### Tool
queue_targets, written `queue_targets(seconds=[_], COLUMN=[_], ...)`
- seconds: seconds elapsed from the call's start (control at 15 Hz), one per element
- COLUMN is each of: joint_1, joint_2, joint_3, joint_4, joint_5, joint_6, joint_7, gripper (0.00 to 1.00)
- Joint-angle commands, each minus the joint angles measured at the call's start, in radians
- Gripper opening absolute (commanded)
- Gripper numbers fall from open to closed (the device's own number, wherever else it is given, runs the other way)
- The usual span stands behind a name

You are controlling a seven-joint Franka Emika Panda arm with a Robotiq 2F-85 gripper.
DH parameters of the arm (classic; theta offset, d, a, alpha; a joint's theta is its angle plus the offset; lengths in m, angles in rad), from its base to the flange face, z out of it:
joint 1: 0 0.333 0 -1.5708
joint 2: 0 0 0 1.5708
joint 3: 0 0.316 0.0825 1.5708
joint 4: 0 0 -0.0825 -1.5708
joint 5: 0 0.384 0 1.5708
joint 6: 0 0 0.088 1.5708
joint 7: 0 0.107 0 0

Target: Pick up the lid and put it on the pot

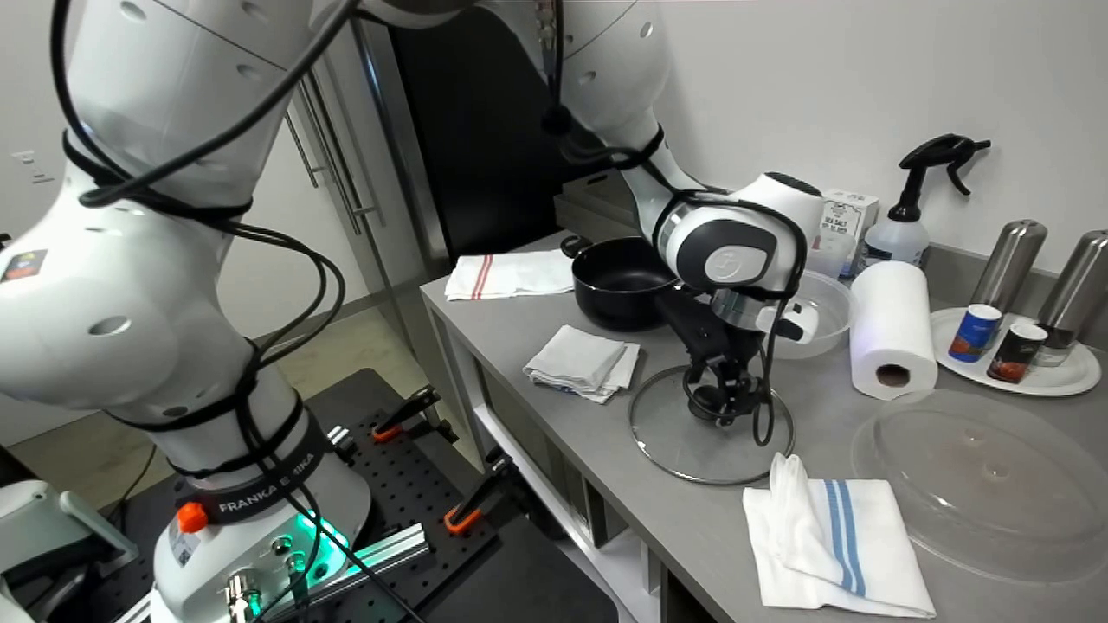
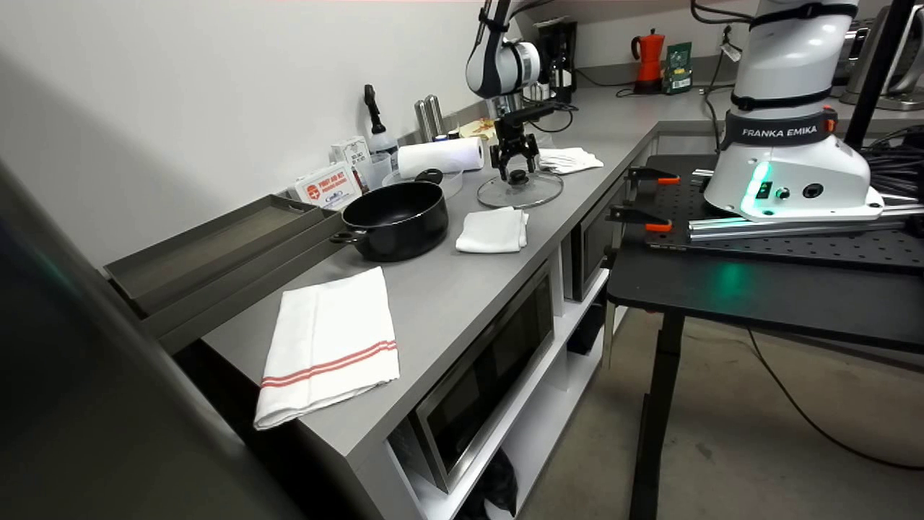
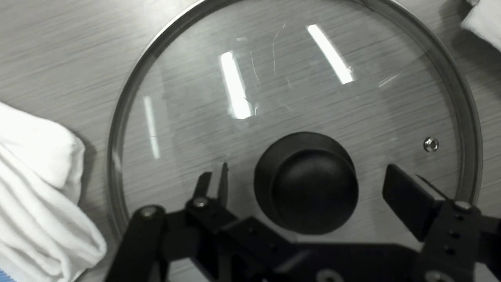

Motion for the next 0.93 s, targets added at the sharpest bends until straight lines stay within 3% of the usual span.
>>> queue_targets(seconds=[0.0, 0.07, 0.2, 0.4, 0.6, 0.87], joint_1=[0.009, 0.008, 0.008, 0.008, 0.009, 0.009], joint_2=[0.026, 0.027, 0.030, 0.031, 0.025, 0.024], joint_3=[-0.010, -0.010, -0.010, -0.012, -0.014, -0.014], joint_4=[0.044, 0.046, 0.052, 0.059, 0.068, 0.064], joint_5=[-0.010, -0.010, -0.010, -0.011, -0.013, -0.014], joint_6=[-0.026, -0.026, -0.027, -0.031, -0.045, -0.038], joint_7=[0.018, 0.018, 0.018, 0.017, 0.019, 0.016], gripper=[1.00, 0.75, 0.68, 0.43, 0.30, 0.26])
